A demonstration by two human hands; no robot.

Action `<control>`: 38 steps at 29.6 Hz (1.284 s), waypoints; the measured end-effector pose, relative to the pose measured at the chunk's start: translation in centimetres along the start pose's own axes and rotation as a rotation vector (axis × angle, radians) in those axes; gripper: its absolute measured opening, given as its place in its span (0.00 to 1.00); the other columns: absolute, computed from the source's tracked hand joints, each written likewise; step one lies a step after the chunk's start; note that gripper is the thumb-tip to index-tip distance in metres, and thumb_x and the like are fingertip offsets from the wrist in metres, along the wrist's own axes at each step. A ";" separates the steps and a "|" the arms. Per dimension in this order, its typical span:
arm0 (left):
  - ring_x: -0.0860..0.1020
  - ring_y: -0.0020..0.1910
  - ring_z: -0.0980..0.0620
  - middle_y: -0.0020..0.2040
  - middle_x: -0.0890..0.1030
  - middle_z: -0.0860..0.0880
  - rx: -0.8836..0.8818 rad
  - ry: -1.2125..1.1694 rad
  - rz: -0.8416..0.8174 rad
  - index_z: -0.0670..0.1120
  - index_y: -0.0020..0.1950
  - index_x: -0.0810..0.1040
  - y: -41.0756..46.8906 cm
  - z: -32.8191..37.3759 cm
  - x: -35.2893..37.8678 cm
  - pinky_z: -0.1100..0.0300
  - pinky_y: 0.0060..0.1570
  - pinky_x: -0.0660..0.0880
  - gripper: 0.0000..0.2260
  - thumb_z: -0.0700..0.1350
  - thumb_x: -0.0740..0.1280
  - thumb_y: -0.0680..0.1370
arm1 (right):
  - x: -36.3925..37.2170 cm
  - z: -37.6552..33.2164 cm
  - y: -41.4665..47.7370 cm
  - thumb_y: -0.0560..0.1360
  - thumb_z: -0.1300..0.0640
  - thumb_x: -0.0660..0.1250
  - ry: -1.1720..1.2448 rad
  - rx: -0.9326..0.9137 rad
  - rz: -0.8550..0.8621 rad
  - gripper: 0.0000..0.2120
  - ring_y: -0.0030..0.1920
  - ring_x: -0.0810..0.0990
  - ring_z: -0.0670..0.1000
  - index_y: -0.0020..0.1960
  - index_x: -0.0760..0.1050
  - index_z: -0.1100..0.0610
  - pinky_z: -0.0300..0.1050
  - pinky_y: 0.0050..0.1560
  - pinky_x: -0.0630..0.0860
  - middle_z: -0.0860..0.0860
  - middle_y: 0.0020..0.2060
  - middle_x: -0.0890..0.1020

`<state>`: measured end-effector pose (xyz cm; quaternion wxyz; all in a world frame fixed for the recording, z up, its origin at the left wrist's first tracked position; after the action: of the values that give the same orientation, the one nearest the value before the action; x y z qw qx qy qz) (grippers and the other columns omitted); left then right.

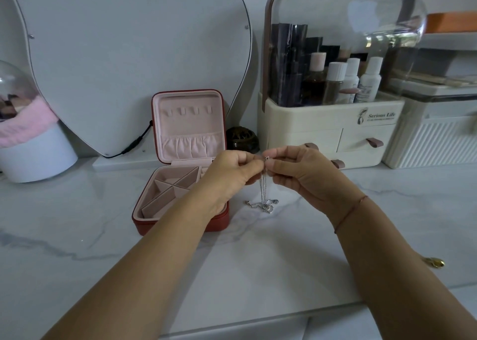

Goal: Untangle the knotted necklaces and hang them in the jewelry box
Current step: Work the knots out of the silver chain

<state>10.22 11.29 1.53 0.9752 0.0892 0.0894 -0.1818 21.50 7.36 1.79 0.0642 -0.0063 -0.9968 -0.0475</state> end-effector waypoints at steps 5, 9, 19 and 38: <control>0.77 0.42 0.50 0.44 0.82 0.36 0.098 0.117 0.014 0.40 0.45 0.82 0.0 0.7 0.1 0.48 0.54 0.76 0.07 0.42 0.66 0.78 | -0.3 0.1 0.1 0.73 0.65 0.69 -0.102 0.000 0.010 0.06 0.34 0.75 0.44 0.50 0.80 0.61 0.36 0.40 0.75 0.55 0.36 0.79; 0.77 0.43 0.51 0.44 0.82 0.37 0.083 0.056 0.028 0.43 0.44 0.82 -0.2 1.0 -0.1 0.51 0.55 0.76 0.04 0.39 0.68 0.76 | -0.4 -0.1 0.2 0.73 0.67 0.69 -0.097 -0.013 0.024 0.06 0.35 0.74 0.46 0.48 0.80 0.59 0.36 0.40 0.74 0.57 0.39 0.80; 0.78 0.40 0.55 0.40 0.80 0.50 -0.146 -0.525 -0.096 0.46 0.36 0.76 0.0 0.4 -0.1 0.59 0.46 0.74 0.10 0.41 0.61 0.77 | -1.8 -0.7 0.3 0.77 0.66 0.63 0.017 -0.065 0.138 0.08 0.36 0.76 0.49 0.41 0.77 0.61 0.38 0.40 0.74 0.54 0.33 0.77; 0.75 0.32 0.53 0.33 0.75 0.49 -0.142 -1.062 0.008 0.45 0.35 0.74 0.6 0.5 -3.9 0.57 0.43 0.79 0.07 0.44 0.63 0.73 | -5.0 1.1 0.3 0.77 0.65 0.57 0.373 0.079 0.387 0.09 0.22 0.71 0.48 0.38 0.69 0.60 0.42 0.32 0.78 0.54 0.30 0.73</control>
<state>6.96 13.04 2.93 0.8906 -0.0809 -0.4045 -0.1916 26.37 7.69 0.08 0.2547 -0.1853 -0.9491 0.0044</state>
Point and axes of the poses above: each hand's wrist, its own y-axis towards the middle knuckle, its own x-axis out of the palm, z = x × y, the point moved 10 cm from there along y, towards the middle knuckle
